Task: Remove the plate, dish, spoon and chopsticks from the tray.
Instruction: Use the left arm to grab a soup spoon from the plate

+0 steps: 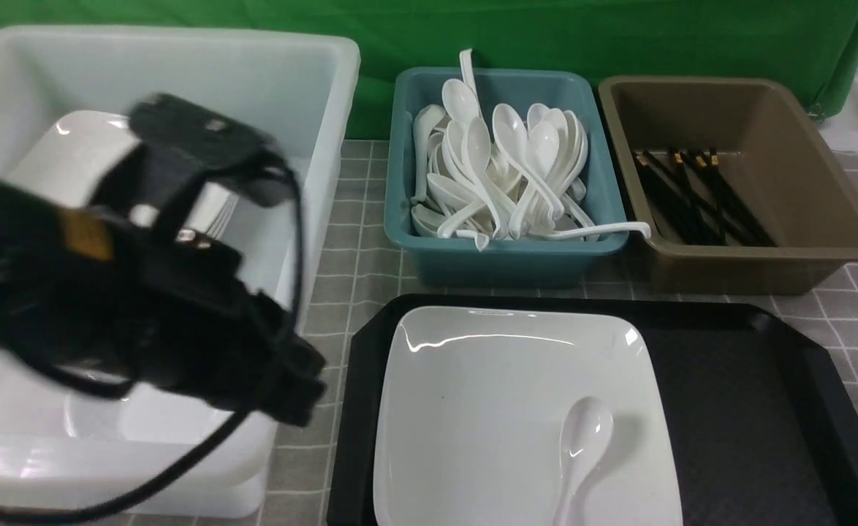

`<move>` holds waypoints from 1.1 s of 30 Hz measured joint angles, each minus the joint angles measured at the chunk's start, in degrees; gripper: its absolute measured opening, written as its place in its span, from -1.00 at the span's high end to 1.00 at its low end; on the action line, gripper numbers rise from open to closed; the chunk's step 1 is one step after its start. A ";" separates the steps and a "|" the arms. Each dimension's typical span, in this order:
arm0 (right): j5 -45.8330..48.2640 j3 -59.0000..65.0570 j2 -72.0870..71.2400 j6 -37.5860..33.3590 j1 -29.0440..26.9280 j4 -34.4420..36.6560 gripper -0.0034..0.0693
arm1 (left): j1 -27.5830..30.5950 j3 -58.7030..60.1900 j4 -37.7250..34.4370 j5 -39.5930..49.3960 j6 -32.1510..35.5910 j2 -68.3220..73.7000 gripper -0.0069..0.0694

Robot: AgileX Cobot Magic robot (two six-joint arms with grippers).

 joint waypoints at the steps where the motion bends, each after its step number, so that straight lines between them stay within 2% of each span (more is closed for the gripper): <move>1: 0.00 1.57 -2.76 1.00 0.00 0.00 0.52 | -1.12 -0.70 -1.11 -0.45 0.45 2.59 0.80; 4: 0.00 5.99 -11.49 3.36 0.00 0.00 0.67 | -7.54 -3.48 -1.88 -3.40 -0.43 10.42 0.80; 5: 0.00 6.40 -12.45 3.54 0.00 0.00 0.70 | -8.09 -3.86 -1.72 -3.65 -0.99 11.35 0.80; 6: -0.05 7.55 -15.75 3.85 0.00 0.00 0.79 | -12.97 -5.47 -0.40 -5.83 -4.29 14.94 0.80; 9: -0.05 8.31 -19.66 3.41 0.00 0.05 0.82 | -19.36 -9.06 2.66 -7.45 -10.25 21.56 0.78; 12: -0.05 8.48 -20.79 2.22 0.00 0.05 0.82 | -22.45 -11.41 4.27 -7.62 -13.07 25.63 0.70; 13: -0.05 8.48 -20.93 1.00 0.00 0.05 0.82 | -23.60 -13.25 4.77 -7.46 -14.14 28.91 0.59; 15: -0.05 8.48 -20.93 0.20 0.00 0.05 0.82 | -23.93 -14.12 4.99 -7.40 -14.77 30.53 0.51; 21: -0.05 8.48 -20.88 -3.37 0.00 0.05 0.81 | -24.27 -16.58 10.46 -8.60 -19.92 37.71 -0.12; 25: -0.05 8.48 -20.88 -4.22 0.00 0.10 0.81 | -24.27 -16.78 12.93 -9.63 -20.95 40.61 -0.30; 28: -0.05 8.48 -20.88 -4.43 0.00 0.10 0.80 | -24.27 -16.78 14.51 -9.83 -21.06 41.95 -0.30; 32: -0.05 8.48 -20.88 -5.37 0.00 0.10 0.77 | -24.27 -17.22 16.52 -10.33 -21.09 42.98 -0.06; 33: -0.05 8.48 -20.88 -5.52 0.00 0.10 0.76 | -24.27 -17.29 17.25 -10.38 -21.09 43.27 0.08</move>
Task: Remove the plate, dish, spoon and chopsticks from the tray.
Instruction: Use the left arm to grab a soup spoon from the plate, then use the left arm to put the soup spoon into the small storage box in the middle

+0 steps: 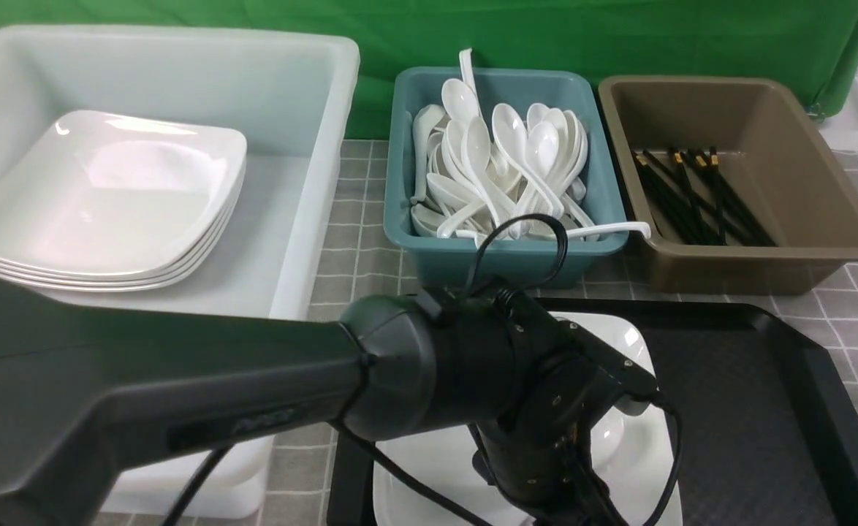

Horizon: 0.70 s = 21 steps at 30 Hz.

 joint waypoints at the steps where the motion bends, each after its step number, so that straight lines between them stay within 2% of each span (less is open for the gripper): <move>1: 0.00 0.00 0.00 -0.07 0.00 0.00 0.76 | 0.00 -0.19 0.47 0.00 0.00 0.15 0.17; 4: 0.00 0.00 0.00 -0.11 0.00 0.00 0.75 | -0.06 -0.83 -0.08 1.68 -0.25 0.22 0.55; 6: 0.00 0.00 0.00 -0.11 0.00 0.00 0.74 | -0.24 -1.76 0.07 3.19 -0.16 0.16 0.59; 13: 0.00 0.00 0.00 -0.11 0.00 0.00 0.72 | 0.11 -9.07 4.32 5.30 -0.10 -5.92 0.59; 16: 0.00 0.00 0.00 0.36 0.00 0.05 0.71 | 5.29 -16.88 9.59 0.67 -0.10 -8.67 0.59; 20: 0.00 0.00 0.00 1.26 0.00 0.73 0.71 | 14.26 -23.57 9.83 -7.14 1.99 -6.05 0.59; 21: 0.00 0.00 0.00 1.35 0.00 0.92 0.71 | 14.75 -23.93 9.55 -8.39 2.53 -5.80 0.58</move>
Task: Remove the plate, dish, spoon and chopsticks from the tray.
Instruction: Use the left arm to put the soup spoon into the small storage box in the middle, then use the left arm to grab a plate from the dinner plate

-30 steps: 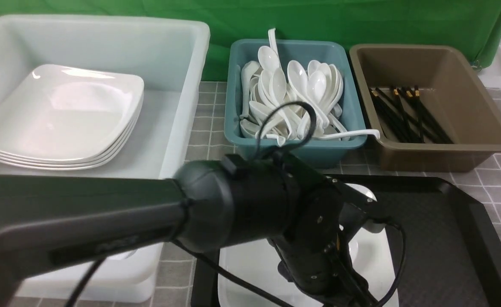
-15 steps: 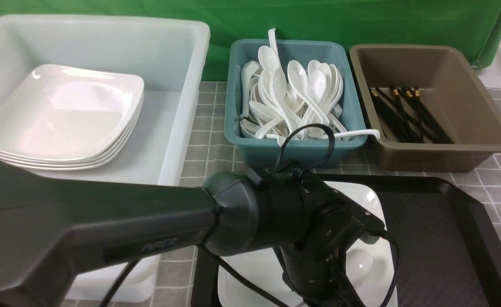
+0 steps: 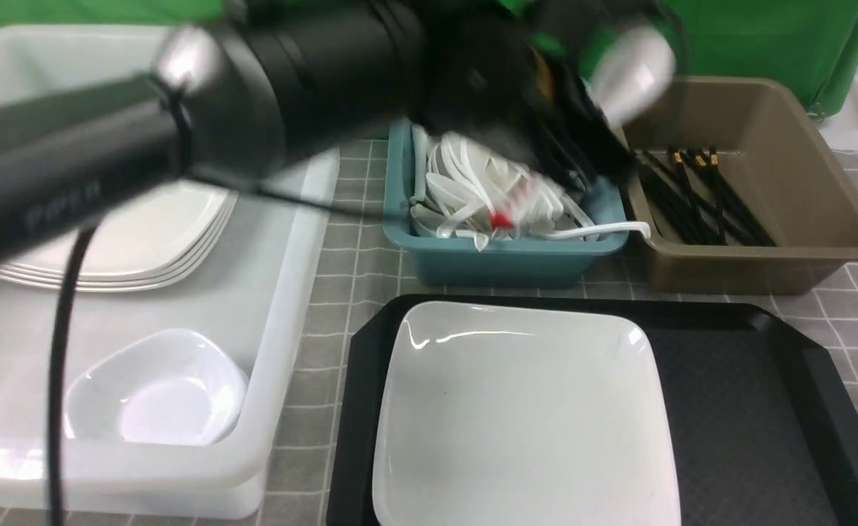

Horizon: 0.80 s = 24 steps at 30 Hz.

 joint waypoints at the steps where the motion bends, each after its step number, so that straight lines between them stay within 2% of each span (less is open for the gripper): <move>1: 0.00 0.00 0.00 0.14 0.00 0.67 0.71 | 3.65 -2.70 -1.72 -2.43 2.06 2.32 0.54; 4: 0.00 0.00 0.00 0.61 0.00 1.44 0.71 | 8.08 -6.31 -4.41 -6.02 4.30 6.27 0.37; 5: 0.00 0.00 0.00 1.21 0.00 1.64 0.71 | 10.41 -8.39 -5.42 -7.61 4.98 9.02 0.19; 6: 0.00 0.00 0.00 1.35 0.00 1.64 0.71 | 10.41 -8.39 -5.42 -7.75 4.98 9.02 0.17; 7: 0.00 0.00 0.00 1.90 0.00 1.76 0.71 | 11.77 -9.32 -6.24 -8.50 5.10 10.63 0.00; 9: 0.00 0.00 0.00 2.58 0.00 1.89 0.71 | 12.76 -9.67 -7.75 -7.57 4.93 11.73 -0.27; 13: 0.00 0.00 0.00 2.81 0.00 2.26 0.70 | 12.82 -9.87 -8.94 -1.69 5.00 10.18 -0.49; 15: 0.00 0.00 0.00 2.81 0.00 2.26 0.70 | 12.28 -9.99 -8.94 3.43 6.52 7.61 -0.45; 17: 0.00 0.00 0.00 2.07 0.00 2.26 0.69 | 10.67 -10.10 -8.94 11.40 10.45 3.14 -0.20; 19: 0.00 0.00 0.00 1.87 0.00 2.31 0.69 | 9.65 -10.10 -8.87 15.58 13.27 1.20 -0.03; 20: 0.00 0.00 0.00 1.62 0.00 2.31 0.68 | 7.36 -9.70 -8.79 23.51 19.03 -2.13 0.37; 21: -0.05 0.00 0.00 1.62 0.00 2.31 0.68 | 7.07 -9.53 -8.79 23.51 19.60 -2.47 0.37; 22: -0.18 0.00 0.00 1.45 0.00 2.36 0.67 | 3.95 -5.77 -9.26 28.47 24.61 -6.32 0.68; 24: -1.26 0.00 0.00 1.32 0.00 2.36 0.67 | 1.67 -1.83 -10.09 29.35 27.90 -9.57 0.76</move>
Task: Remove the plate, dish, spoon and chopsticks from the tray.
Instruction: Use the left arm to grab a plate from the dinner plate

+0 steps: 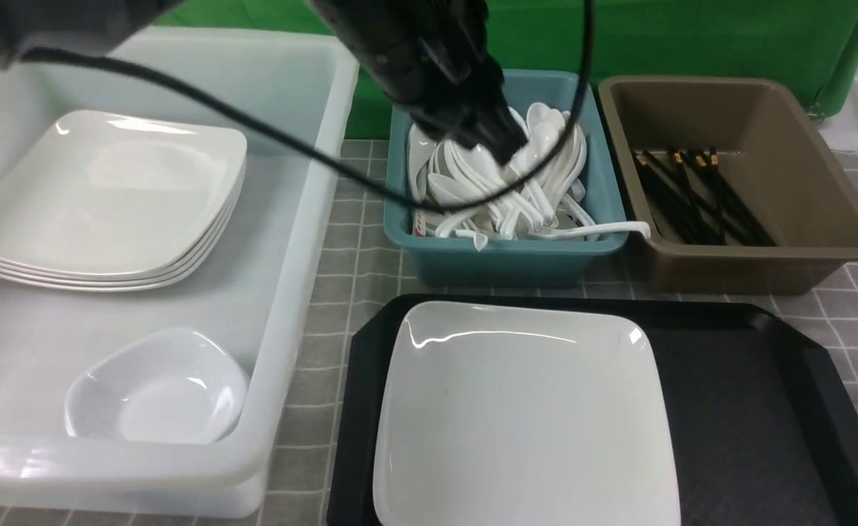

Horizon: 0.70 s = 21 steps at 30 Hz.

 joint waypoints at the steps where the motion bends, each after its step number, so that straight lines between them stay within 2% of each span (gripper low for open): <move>1: -0.94 0.00 0.00 -0.05 0.00 0.00 0.67 | -0.84 2.66 -0.24 0.00 1.56 -1.71 0.78; 4: -3.97 0.00 0.00 -0.55 0.00 0.00 0.66 | -4.31 11.16 -0.39 -1.13 4.78 -6.62 0.81; 9: -11.30 0.00 0.00 -1.25 0.00 -0.05 0.66 | -12.10 35.18 -0.75 -7.49 7.84 -16.70 0.81; 13: -16.92 0.00 0.00 -1.37 0.00 -0.45 0.66 | -14.28 46.74 -0.78 -13.36 9.93 -18.40 0.76; 17: -22.59 0.00 0.00 -1.37 0.00 -0.56 0.66 | -14.60 55.91 0.16 -20.89 11.06 -18.24 0.51; 19: -23.71 0.00 0.00 -1.16 0.00 -0.56 0.66 | -14.60 58.64 1.46 -25.41 13.32 -18.24 0.29; 20: -23.77 0.00 0.00 -1.16 0.00 -0.56 0.66 | -14.60 58.81 1.54 -25.41 13.49 -18.24 0.27; 21: -23.96 0.00 0.00 -1.11 0.00 -0.56 0.66 | -14.60 59.93 2.00 -28.45 14.66 -18.24 0.12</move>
